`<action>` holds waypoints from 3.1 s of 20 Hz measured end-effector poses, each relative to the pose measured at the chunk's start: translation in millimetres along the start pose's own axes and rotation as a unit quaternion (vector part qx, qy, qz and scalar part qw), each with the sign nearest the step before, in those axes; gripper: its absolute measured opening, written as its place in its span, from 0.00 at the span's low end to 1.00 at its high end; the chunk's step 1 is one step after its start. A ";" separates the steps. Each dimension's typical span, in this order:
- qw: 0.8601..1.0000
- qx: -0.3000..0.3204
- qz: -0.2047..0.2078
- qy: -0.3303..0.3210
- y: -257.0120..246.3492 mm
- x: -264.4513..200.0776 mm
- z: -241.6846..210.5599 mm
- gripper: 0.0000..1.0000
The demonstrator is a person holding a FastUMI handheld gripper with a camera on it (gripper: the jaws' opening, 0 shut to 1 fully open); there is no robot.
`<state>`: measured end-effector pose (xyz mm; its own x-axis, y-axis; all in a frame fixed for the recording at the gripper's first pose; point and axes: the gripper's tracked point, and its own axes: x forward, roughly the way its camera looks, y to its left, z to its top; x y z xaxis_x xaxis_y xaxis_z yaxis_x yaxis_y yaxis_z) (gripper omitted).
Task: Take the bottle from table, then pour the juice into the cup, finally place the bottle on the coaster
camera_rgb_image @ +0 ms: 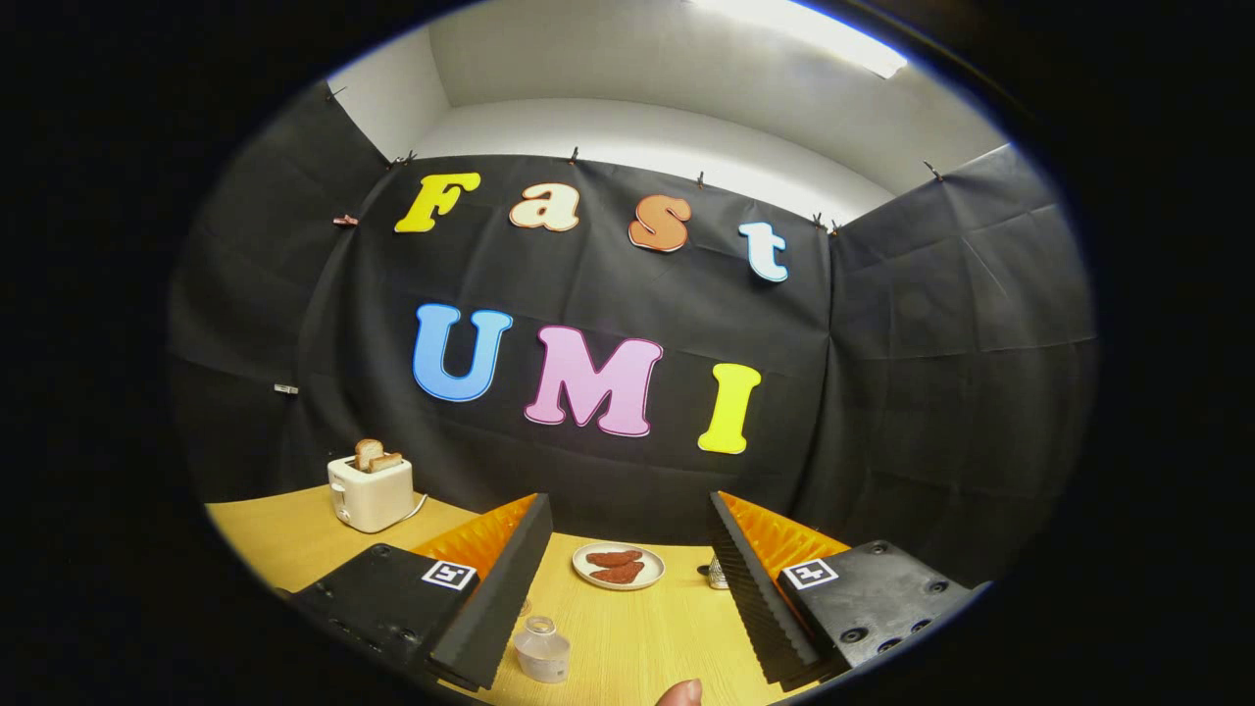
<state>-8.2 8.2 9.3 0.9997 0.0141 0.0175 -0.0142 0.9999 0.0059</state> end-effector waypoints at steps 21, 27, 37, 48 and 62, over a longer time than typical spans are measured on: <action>0.996 0.032 0.082 0.002 61.4 -12.4 -131.5 0.97; 0.995 0.026 0.092 0.039 79.5 -6.7 -204.8 0.97; 0.993 0.051 0.070 0.084 92.0 13.2 -282.3 0.97; 0.991 0.018 0.053 0.119 86.6 32.1 -288.7 0.75; 0.961 -0.225 0.098 0.125 110.3 54.6 -185.3 0.72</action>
<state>48.0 120.3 -174.3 0.9523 0.1464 -0.2677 -0.2496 0.8785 -0.4073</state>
